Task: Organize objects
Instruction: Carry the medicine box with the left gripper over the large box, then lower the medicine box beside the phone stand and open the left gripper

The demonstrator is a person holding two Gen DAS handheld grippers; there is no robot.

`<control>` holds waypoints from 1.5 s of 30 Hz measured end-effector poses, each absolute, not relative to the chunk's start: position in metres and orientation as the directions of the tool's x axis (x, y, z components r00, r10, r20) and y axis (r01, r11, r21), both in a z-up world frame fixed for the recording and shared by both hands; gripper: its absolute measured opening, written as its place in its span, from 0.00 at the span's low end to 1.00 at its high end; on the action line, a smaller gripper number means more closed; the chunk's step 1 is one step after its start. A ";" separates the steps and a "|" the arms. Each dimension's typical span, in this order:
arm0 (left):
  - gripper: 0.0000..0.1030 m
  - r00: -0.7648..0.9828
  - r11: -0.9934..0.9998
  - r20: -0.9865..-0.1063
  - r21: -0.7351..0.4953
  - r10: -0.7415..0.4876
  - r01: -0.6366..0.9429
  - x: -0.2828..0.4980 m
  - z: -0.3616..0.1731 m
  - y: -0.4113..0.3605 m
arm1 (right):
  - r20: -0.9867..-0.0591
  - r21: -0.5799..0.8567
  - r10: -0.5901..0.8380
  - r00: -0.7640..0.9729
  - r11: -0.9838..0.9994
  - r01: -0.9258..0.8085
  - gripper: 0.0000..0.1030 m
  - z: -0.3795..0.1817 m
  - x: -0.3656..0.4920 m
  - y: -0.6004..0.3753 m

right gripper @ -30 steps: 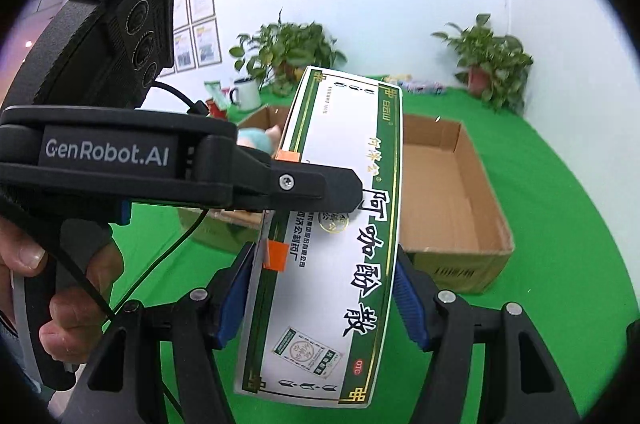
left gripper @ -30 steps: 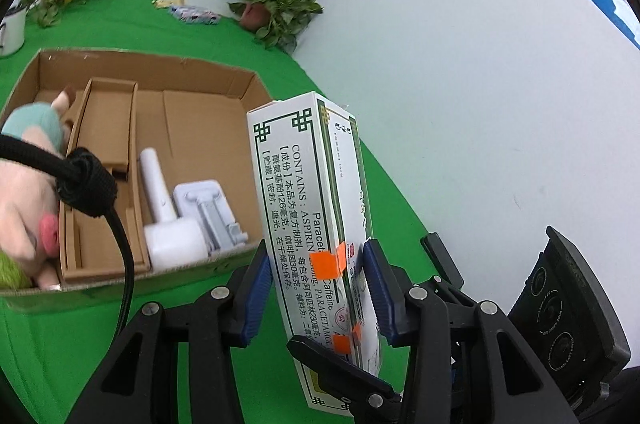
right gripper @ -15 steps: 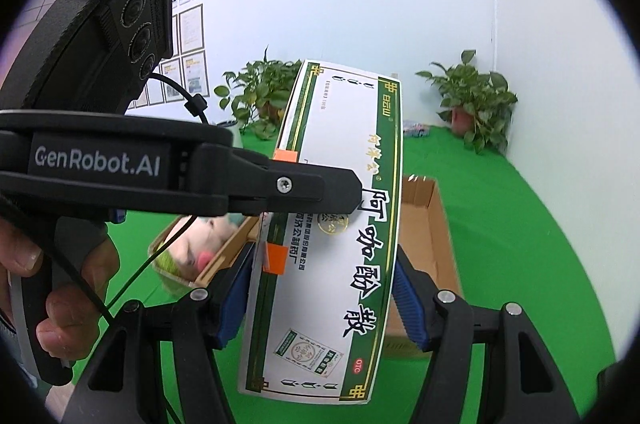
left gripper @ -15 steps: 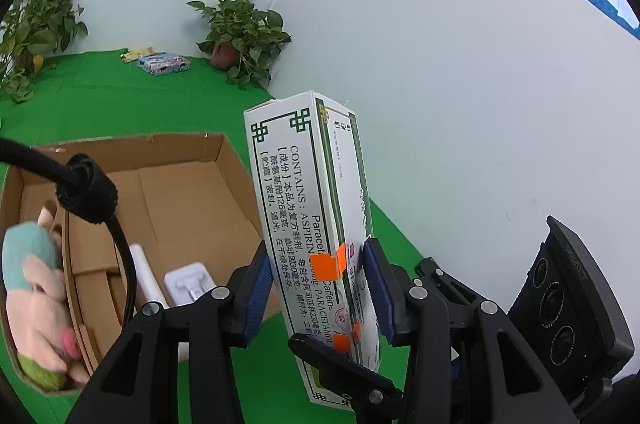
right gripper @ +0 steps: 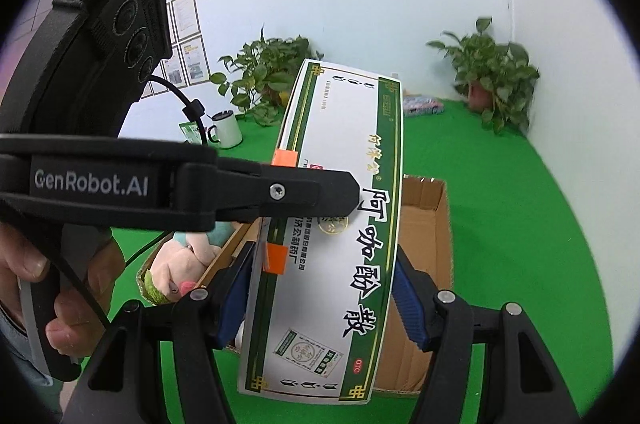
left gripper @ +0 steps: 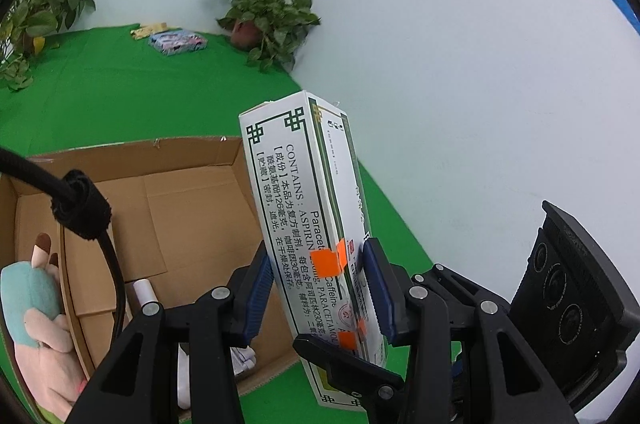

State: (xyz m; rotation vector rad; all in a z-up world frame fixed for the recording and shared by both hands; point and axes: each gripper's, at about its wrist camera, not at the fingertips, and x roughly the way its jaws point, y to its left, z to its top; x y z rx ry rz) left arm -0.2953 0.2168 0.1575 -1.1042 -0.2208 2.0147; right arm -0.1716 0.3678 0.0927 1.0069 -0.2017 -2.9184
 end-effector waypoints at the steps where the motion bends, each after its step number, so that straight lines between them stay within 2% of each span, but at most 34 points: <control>1: 0.41 -0.284 -0.660 -0.633 -0.497 0.720 -0.564 -0.301 0.151 0.218 | -0.619 0.148 -0.092 -0.780 -0.989 -0.001 0.61 0.090 -0.176 0.370; 16: 0.41 -0.155 -0.704 -0.727 -0.552 0.669 -0.448 -0.347 0.017 0.231 | -0.743 0.268 -0.182 -0.644 -0.963 -0.038 0.61 0.007 -0.210 0.392; 27: 0.41 -0.060 -0.707 -0.746 -0.599 0.664 -0.376 -0.364 -0.057 0.245 | -0.817 0.276 -0.183 -0.547 -0.957 -0.091 0.61 -0.048 -0.218 0.401; 33: 0.50 -0.060 -0.738 -0.773 -0.577 0.632 -0.349 -0.369 -0.068 0.237 | -0.833 0.253 -0.167 -0.527 -0.963 -0.093 0.61 -0.056 -0.221 0.389; 45: 0.50 -0.209 -0.801 -0.804 -0.453 0.557 -0.391 -0.342 -0.030 0.187 | -0.861 0.197 -0.102 -0.499 -0.970 -0.141 0.62 -0.061 -0.220 0.385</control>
